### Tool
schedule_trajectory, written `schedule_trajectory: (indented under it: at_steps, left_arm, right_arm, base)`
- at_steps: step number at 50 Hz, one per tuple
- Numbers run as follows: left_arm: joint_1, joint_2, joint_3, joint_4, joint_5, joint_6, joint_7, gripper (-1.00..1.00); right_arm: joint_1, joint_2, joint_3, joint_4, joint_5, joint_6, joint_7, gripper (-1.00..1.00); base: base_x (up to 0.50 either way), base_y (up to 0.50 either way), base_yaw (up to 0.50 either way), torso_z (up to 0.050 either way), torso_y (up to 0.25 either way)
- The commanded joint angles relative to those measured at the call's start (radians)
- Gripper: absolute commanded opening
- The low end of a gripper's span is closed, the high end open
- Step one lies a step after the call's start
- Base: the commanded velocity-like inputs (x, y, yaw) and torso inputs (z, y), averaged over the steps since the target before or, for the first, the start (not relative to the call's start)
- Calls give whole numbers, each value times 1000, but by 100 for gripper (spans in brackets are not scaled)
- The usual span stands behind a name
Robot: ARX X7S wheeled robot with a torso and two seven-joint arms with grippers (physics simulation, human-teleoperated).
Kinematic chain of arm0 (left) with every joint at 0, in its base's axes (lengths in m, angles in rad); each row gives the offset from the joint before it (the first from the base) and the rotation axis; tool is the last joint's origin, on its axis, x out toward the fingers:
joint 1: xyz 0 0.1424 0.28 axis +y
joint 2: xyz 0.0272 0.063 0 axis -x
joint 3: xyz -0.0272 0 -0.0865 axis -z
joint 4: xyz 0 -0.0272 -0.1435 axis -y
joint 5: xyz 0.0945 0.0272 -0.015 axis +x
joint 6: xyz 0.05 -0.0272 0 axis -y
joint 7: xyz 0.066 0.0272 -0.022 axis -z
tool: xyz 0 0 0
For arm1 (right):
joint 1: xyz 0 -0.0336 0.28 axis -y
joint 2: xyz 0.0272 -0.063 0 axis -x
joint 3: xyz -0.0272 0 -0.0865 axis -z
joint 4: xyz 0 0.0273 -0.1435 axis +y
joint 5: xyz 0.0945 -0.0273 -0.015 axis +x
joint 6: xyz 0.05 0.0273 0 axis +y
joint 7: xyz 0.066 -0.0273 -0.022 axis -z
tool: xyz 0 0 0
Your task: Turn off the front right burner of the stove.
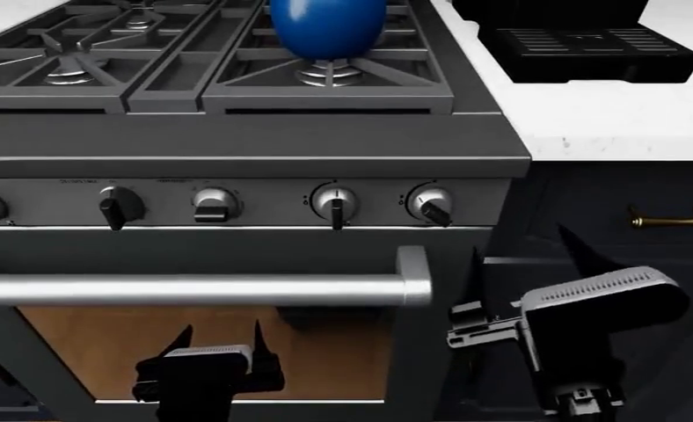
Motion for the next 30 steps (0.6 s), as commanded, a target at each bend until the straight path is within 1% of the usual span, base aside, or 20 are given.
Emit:
schedule_trajectory:
  at_steps: [1, 8, 18, 24, 30]
  left_arm:
    - [-4, -3, 5, -5, -11, -6, -4, 100]
    - [-5, -4, 7, -8, -17, -10, -7, 100]
    - [-4, -8, 13, -8, -23, -13, -10, 100]
    - [-6, -10, 15, -10, -26, -13, -12, 100]
    - [-12, -11, 13, -25, -33, -17, -17, 100]
  right_arm:
    - [138, 67, -94, -47, -13, 150, -87, 100]
    - [213, 77, -103, -53, 27, 194, -154, 100]
    - [333, 105, -148, -81, 67, 299, -243, 100]
    - [393, 125, -193, -87, 68, 350, -276, 100]
    - [451, 132, -227, -67, 60, 362, -296, 100]
  base:
    - [0, 0, 0, 0, 0]
    - [0, 0, 0, 0, 0]
    - [0, 0, 0, 0, 0]
    - [0, 0, 0, 0, 0]
    - [0, 0, 0, 0, 0]
